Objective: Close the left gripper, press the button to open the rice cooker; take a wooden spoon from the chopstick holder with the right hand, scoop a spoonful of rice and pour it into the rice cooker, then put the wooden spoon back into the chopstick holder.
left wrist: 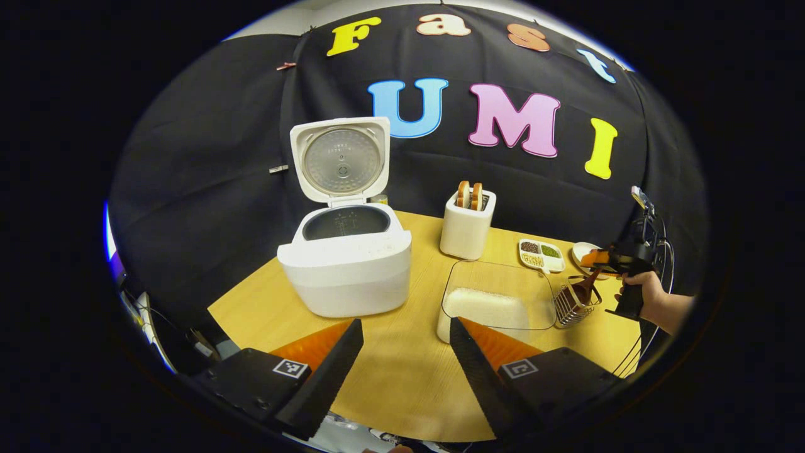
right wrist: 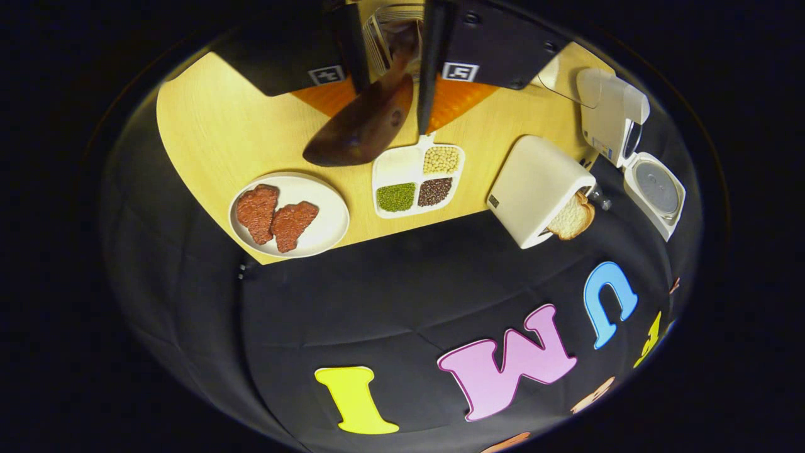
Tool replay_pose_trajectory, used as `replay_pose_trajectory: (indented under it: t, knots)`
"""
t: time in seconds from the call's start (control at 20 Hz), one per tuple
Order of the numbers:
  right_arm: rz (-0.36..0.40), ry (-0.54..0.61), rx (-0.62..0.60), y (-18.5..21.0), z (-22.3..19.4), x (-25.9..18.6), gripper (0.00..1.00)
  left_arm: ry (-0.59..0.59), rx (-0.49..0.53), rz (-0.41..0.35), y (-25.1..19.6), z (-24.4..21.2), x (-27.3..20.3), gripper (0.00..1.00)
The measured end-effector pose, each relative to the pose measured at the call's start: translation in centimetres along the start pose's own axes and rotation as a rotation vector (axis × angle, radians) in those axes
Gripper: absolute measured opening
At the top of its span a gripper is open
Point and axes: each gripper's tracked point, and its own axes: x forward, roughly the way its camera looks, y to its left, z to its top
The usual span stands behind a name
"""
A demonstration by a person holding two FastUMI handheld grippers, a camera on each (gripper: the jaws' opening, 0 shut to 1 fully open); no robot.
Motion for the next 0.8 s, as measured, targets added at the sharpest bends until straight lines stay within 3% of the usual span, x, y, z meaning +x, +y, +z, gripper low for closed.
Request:
replay_pose_trajectory:
  t: [0.05,0.15,0.4,0.8]
  knots:
    - [0.009,0.007,0.012,0.6,-0.2,-0.2,0.33,-0.001,-0.016,0.006,0.3,0.0,0.0,0.96]
    - [0.039,-0.003,0.039,1.5,0.4,-0.9,0.21,-0.001,-0.056,0.002,0.7,0.2,0.0,0.96]
    - [0.054,-0.090,-0.032,3.1,2.5,-3.0,0.18,-0.031,-0.149,-0.005,2.4,0.5,0.2,0.96]
    - [0.082,-0.215,-0.086,8.0,7.3,-9.7,0.18,-0.070,-0.097,-0.061,5.9,1.9,0.6,0.96]
